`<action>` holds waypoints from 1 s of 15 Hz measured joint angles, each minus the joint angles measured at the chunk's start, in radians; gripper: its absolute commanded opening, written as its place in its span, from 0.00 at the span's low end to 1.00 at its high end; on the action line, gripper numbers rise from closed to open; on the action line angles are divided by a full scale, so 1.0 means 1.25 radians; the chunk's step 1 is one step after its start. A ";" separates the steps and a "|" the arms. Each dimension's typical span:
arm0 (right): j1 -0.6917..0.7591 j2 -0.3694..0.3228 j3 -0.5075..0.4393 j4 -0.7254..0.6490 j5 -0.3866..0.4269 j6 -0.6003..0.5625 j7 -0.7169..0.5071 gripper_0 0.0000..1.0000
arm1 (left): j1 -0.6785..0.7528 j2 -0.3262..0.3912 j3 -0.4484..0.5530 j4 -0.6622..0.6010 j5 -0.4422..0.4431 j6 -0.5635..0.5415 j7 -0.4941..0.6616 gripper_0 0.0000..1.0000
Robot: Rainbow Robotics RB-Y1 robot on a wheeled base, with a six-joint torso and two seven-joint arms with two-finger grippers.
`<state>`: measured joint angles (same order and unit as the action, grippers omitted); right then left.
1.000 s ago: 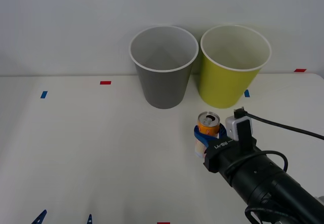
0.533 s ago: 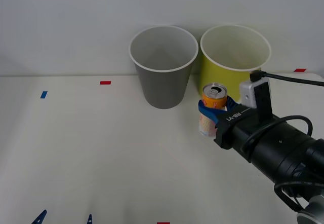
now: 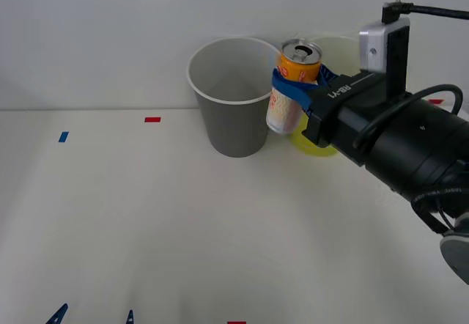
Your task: Put cans in the gray bin and PET bottles in the light green bin.
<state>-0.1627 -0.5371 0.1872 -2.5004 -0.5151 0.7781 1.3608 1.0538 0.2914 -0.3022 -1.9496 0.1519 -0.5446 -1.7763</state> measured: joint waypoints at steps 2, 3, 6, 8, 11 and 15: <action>-0.072 0.012 -0.002 0.067 -0.005 -0.001 -0.005 0.00 | 0.000 0.000 0.000 0.000 0.000 0.000 0.000 1.00; -0.107 0.022 -0.001 0.106 -0.008 -0.002 -0.007 0.00 | 0.000 0.000 0.000 0.000 0.000 0.000 0.000 1.00; -0.205 0.055 0.012 0.219 -0.015 -0.006 -0.010 0.00 | 0.000 0.000 0.000 0.000 0.000 0.000 0.000 1.00; -0.256 0.073 0.028 0.296 -0.015 -0.036 -0.011 0.00 | 0.000 0.000 0.000 0.000 0.000 0.000 0.000 1.00; -0.318 0.095 0.063 0.418 0.001 -0.128 -0.011 0.00 | 0.000 0.000 0.000 0.000 0.000 0.000 0.000 1.00; -0.380 0.105 0.097 0.516 0.026 -0.161 -0.012 0.00 | 0.000 0.000 0.000 0.000 0.000 0.000 0.000 1.00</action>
<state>-0.6380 -0.4060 0.3085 -1.8551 -0.4830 0.5769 1.3456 1.0539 0.2914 -0.3022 -1.9497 0.1519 -0.5446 -1.7763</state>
